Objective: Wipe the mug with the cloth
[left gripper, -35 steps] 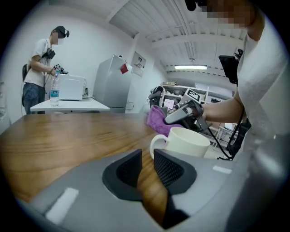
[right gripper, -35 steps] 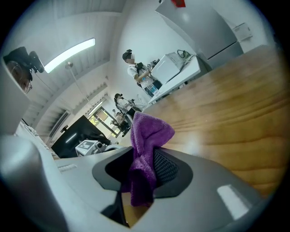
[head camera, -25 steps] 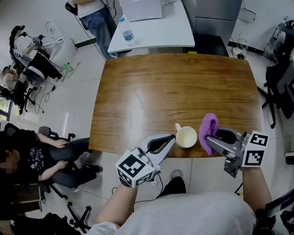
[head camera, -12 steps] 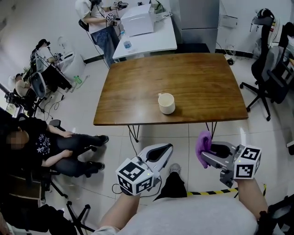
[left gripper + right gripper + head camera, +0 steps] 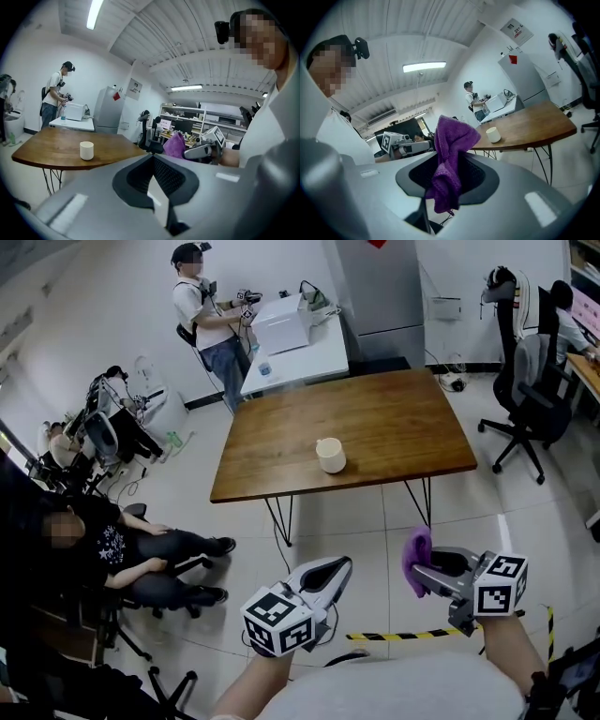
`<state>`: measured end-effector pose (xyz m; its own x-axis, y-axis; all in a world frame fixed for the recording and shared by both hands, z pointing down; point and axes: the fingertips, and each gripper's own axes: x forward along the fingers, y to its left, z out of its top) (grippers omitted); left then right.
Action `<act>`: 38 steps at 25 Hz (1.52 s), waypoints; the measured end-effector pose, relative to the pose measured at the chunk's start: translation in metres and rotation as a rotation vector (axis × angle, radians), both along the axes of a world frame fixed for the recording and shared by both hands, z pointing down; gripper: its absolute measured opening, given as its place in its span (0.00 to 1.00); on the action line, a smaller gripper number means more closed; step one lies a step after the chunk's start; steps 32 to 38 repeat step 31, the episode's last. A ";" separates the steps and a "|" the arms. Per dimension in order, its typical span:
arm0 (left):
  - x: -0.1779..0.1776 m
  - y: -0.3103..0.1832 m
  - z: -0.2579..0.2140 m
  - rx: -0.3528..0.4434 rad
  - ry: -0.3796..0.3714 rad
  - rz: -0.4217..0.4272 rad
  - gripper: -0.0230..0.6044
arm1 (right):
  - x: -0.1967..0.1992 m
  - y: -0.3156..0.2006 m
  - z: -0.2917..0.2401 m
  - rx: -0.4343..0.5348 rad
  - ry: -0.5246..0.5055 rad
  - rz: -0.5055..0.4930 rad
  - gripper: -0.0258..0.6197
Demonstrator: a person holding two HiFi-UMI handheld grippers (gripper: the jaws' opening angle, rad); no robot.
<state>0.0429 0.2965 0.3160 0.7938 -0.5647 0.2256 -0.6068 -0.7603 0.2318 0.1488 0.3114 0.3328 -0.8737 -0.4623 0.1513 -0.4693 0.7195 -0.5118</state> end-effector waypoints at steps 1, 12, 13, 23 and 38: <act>0.000 0.005 -0.002 0.002 0.004 0.003 0.03 | -0.001 0.006 -0.003 0.002 0.003 0.006 0.25; -0.035 0.037 -0.007 -0.009 0.019 0.022 0.03 | -0.042 0.040 -0.011 -0.001 0.044 0.024 0.24; -0.042 0.039 -0.008 -0.007 0.022 0.019 0.03 | -0.048 0.042 -0.011 -0.001 0.048 0.024 0.24; -0.076 0.047 -0.016 0.007 0.058 0.024 0.03 | -0.087 0.051 -0.022 0.016 0.077 0.033 0.24; -0.079 0.060 -0.015 0.018 0.059 0.048 0.03 | -0.095 0.065 -0.017 0.024 0.094 0.036 0.24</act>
